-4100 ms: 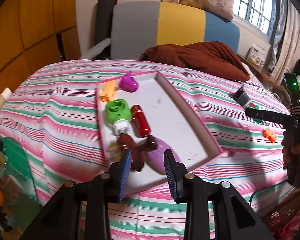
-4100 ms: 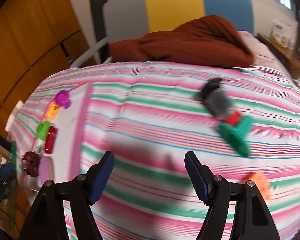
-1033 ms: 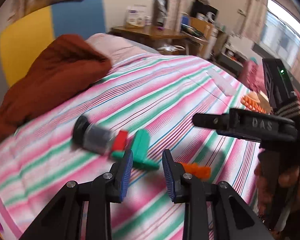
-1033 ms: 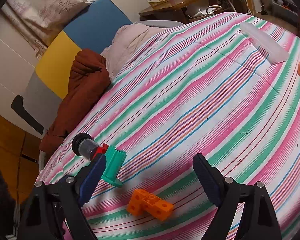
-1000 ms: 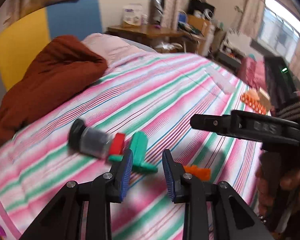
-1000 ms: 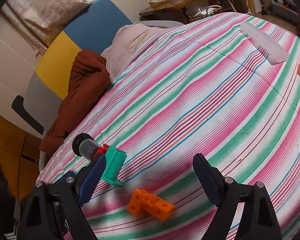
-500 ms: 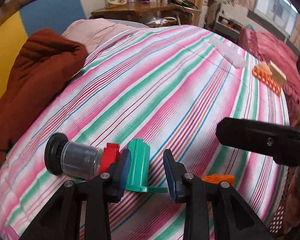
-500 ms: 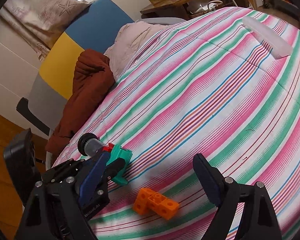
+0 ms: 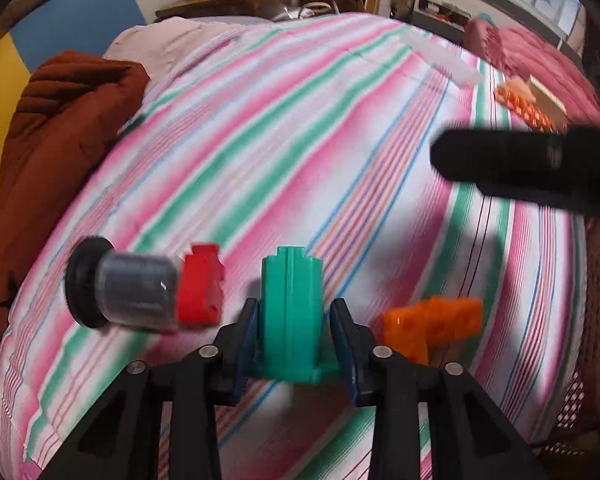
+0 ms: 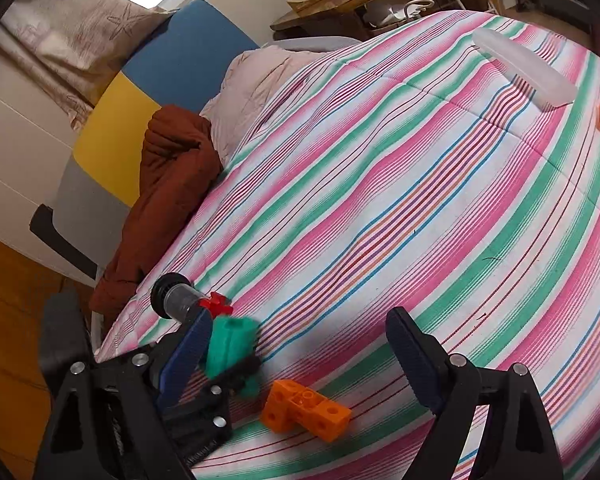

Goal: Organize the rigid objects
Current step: 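Lift the teal holder with the left gripper while the right gripper grasps the orange cube blocks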

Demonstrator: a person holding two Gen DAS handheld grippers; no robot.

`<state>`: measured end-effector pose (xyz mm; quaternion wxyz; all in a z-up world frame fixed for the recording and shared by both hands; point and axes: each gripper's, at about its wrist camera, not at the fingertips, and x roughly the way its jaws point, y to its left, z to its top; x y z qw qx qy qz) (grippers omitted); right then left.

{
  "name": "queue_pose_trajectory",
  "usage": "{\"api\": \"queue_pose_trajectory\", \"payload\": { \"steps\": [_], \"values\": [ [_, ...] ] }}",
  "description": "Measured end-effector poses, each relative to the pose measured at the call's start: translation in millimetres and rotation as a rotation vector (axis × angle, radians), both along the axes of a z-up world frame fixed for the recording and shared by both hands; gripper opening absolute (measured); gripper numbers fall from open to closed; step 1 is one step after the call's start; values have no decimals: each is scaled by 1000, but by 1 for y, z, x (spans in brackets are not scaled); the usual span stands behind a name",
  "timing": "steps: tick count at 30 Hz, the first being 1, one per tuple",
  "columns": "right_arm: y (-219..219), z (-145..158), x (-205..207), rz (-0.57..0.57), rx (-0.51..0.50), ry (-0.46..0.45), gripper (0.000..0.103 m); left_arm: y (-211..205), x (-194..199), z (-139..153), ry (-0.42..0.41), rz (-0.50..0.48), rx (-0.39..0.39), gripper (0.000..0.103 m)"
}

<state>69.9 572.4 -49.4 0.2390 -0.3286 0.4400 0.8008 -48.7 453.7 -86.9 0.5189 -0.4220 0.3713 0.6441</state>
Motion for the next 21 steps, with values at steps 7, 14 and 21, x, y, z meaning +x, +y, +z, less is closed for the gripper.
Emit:
{"api": "queue_pose_trajectory", "payload": {
  "steps": [7,14,21],
  "values": [
    [0,-3,-2,8,-13,-8,89,-12,0,-5,4,115,43,30],
    [-8,-13,-16,101,-51,-45,89,-76,15,2,-5,277,110,30],
    [-26,-26,-37,254,-74,-118,89,-147,27,7,-24,456,142,30]
  ]
}}
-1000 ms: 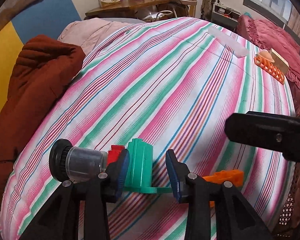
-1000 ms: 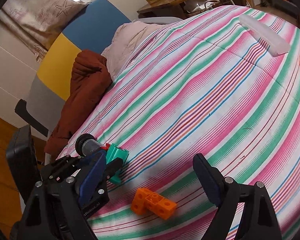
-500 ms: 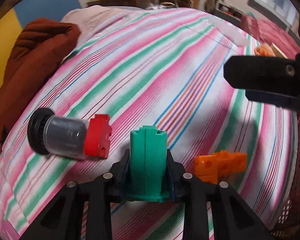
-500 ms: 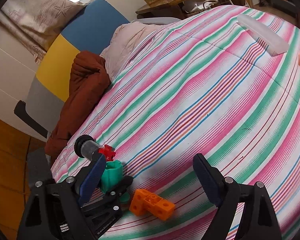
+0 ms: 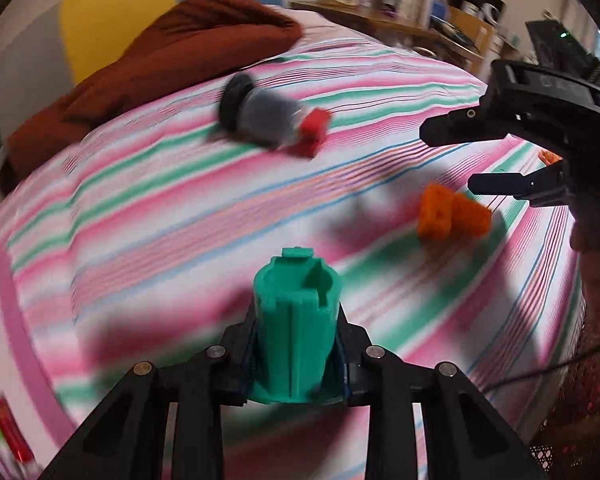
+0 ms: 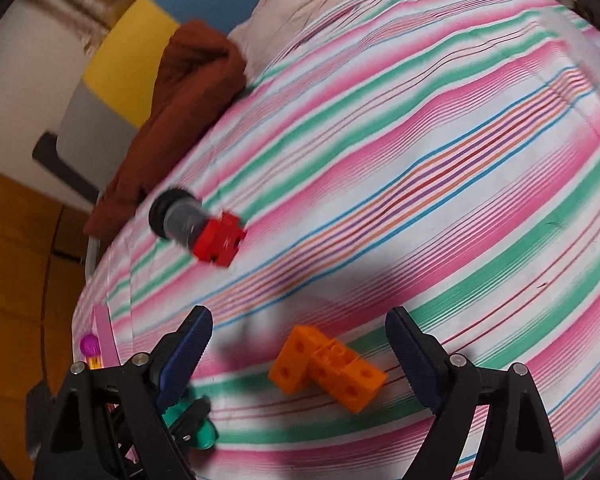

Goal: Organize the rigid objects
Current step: 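Lift the teal holder with the left gripper while the right gripper grasps the orange cube blocks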

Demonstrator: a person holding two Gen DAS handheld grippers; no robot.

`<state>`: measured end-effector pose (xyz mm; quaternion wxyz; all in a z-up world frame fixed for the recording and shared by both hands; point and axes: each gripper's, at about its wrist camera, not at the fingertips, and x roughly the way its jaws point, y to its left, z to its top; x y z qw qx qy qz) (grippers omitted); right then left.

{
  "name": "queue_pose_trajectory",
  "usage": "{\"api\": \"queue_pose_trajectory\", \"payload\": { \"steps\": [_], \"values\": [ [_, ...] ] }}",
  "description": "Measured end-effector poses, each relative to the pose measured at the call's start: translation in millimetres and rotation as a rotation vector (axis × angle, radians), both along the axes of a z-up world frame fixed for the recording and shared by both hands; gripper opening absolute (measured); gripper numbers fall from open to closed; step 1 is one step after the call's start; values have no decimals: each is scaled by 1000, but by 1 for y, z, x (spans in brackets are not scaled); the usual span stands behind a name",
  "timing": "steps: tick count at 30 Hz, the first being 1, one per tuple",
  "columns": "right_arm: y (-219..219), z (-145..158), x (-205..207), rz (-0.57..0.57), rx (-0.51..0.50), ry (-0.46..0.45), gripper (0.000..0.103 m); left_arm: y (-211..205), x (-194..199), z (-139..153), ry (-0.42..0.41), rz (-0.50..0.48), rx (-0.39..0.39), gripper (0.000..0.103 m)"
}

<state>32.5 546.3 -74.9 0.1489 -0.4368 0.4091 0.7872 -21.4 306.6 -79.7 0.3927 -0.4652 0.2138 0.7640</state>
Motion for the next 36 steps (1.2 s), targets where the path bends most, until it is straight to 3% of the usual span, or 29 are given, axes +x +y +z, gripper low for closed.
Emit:
{"api": "queue_pose_trajectory", "payload": {
  "steps": [4,7,11,19,24,26,30,36],
  "values": [
    [-8,-8,-7,55,-20,-42,89,-26,9,3,-1,74,45,30],
    [-18,-12,-14,126,-66,-33,89,-35,19,6,7,83,70,30],
    [-34,-10,-24,222,-46,-34,87,-42,15,-2,7,97,96,30],
    [-56,-8,-39,265,229,-137,78,-40,14,-11,24,107,112,30],
    [-87,-17,-50,398,494,-222,58,-41,14,-12,27,114,117,30],
    [-86,-17,-49,398,476,-210,53,-40,15,-13,34,115,117,30],
    [-77,-18,-46,377,421,-205,54,-40,16,-13,47,108,109,30],
    [-87,-19,-44,402,475,-195,55,-42,16,-13,52,114,118,30]
  ]
}}
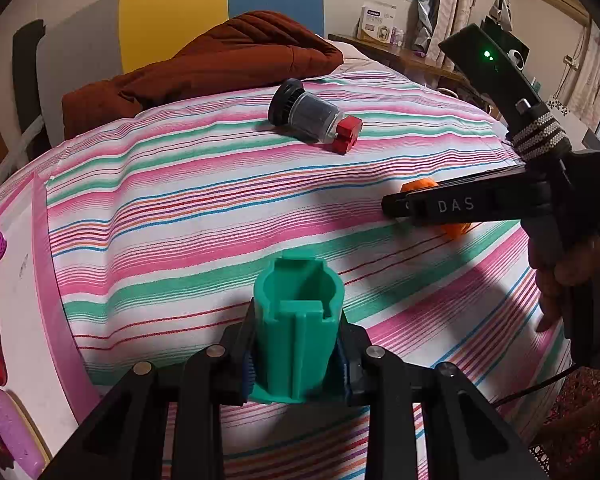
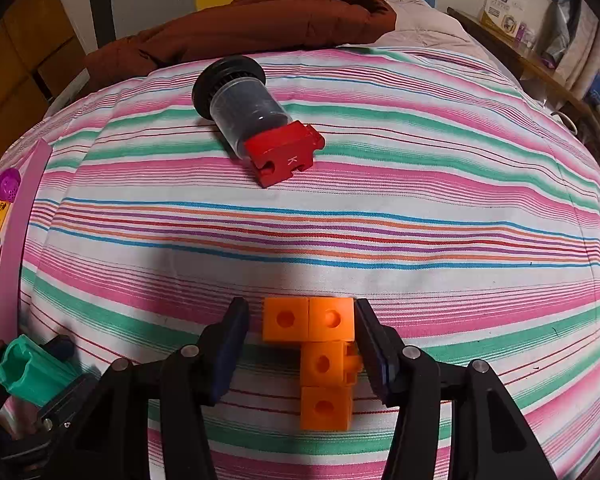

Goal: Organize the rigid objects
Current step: 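Lift the teal holder with the left gripper while the right gripper grasps the orange cube blocks, then carry the teal holder into the tray and open the left gripper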

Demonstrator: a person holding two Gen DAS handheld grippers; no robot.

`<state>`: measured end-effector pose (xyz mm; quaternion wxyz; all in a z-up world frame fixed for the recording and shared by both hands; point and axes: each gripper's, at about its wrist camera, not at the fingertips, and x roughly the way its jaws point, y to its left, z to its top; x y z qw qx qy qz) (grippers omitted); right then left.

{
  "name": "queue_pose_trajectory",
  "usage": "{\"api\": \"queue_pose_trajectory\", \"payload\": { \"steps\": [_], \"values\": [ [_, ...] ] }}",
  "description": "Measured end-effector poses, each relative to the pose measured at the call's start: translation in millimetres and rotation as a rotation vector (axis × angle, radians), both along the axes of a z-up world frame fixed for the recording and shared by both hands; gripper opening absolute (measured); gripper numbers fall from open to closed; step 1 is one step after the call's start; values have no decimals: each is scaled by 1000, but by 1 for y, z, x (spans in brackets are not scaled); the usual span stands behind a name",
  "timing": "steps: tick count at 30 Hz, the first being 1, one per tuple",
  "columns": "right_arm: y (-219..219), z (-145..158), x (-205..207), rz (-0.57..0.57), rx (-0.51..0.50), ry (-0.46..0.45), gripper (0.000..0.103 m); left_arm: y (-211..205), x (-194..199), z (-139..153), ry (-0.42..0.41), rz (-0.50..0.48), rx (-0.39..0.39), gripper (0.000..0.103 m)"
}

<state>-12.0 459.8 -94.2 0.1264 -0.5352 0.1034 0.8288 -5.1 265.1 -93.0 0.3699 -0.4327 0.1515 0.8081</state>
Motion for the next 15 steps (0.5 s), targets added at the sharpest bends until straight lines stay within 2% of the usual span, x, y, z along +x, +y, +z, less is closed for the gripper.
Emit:
{"api": "queue_pose_trajectory", "payload": {
  "steps": [3,4,7,10,12,15],
  "values": [
    [-2,2,1,9,21,-8,51,0,0,1,0,7,-4,30],
    [-5,3,1,20,32,-8,41,-1,-1,2,-6,12,-1,30],
    [-9,3,3,40,55,-7,41,-7,-1,5,-15,31,9,30],
    [-4,3,7,25,23,-2,43,-13,2,12,-4,36,10,30],
    [1,3,9,11,-10,4,44,-18,6,21,11,45,23,30],
    [-1,4,3,20,3,3,44,-26,12,37,40,54,45,30]
  ]
}}
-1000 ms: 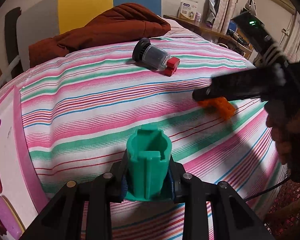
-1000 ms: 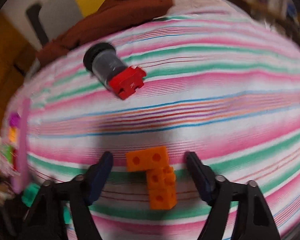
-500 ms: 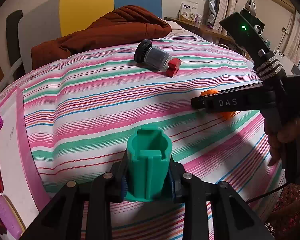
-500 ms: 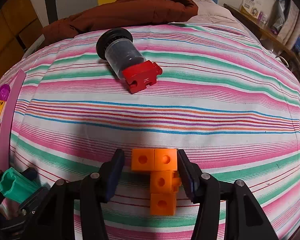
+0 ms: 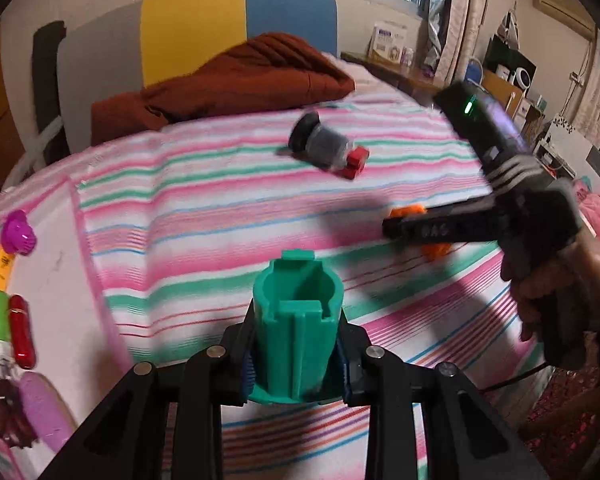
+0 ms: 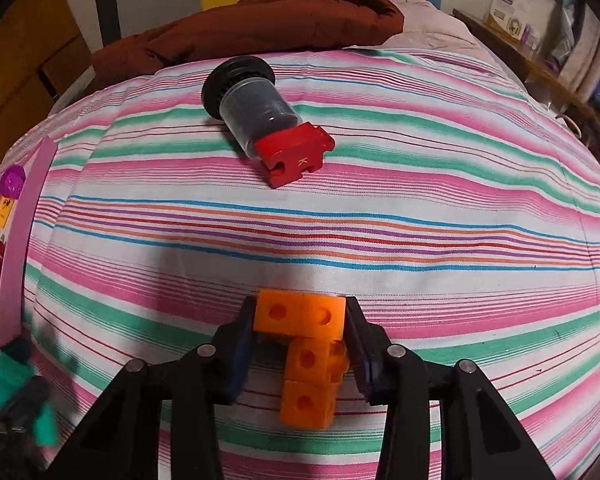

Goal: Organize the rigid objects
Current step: 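Carry the teal holder into the tray and open the left gripper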

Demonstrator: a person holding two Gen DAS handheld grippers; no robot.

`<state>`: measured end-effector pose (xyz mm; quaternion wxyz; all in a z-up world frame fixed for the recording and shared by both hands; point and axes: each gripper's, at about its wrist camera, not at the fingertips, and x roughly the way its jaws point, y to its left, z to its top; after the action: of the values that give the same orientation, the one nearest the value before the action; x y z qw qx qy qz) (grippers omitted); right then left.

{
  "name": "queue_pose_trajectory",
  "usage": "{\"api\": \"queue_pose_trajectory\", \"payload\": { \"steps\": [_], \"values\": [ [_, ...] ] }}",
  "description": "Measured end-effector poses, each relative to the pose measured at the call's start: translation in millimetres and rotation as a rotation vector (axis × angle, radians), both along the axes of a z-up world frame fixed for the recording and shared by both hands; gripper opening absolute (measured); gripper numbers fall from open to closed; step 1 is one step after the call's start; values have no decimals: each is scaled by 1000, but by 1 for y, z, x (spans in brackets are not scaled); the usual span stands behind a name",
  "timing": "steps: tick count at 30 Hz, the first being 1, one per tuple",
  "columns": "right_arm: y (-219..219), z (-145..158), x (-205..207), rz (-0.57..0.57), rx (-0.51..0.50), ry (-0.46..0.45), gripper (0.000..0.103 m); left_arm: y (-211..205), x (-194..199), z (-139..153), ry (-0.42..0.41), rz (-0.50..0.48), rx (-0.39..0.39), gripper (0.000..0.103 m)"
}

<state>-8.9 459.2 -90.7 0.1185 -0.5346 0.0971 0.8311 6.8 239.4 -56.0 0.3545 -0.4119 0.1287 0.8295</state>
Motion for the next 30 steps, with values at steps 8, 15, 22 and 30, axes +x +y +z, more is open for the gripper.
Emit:
{"api": "queue_pose_trajectory", "payload": {
  "steps": [8,15,22,30],
  "values": [
    [-7,0,2,20,34,5,44,-24,7,39,63,36,53,30],
    [-13,-2,-1,57,94,5,42,-43,5,50,69,75,66,30],
    [-11,-2,-2,46,79,1,43,-61,3,53,73,114,75,30],
    [-14,-1,0,43,79,3,43,-82,-2,54,71,164,73,30]
  ]
}}
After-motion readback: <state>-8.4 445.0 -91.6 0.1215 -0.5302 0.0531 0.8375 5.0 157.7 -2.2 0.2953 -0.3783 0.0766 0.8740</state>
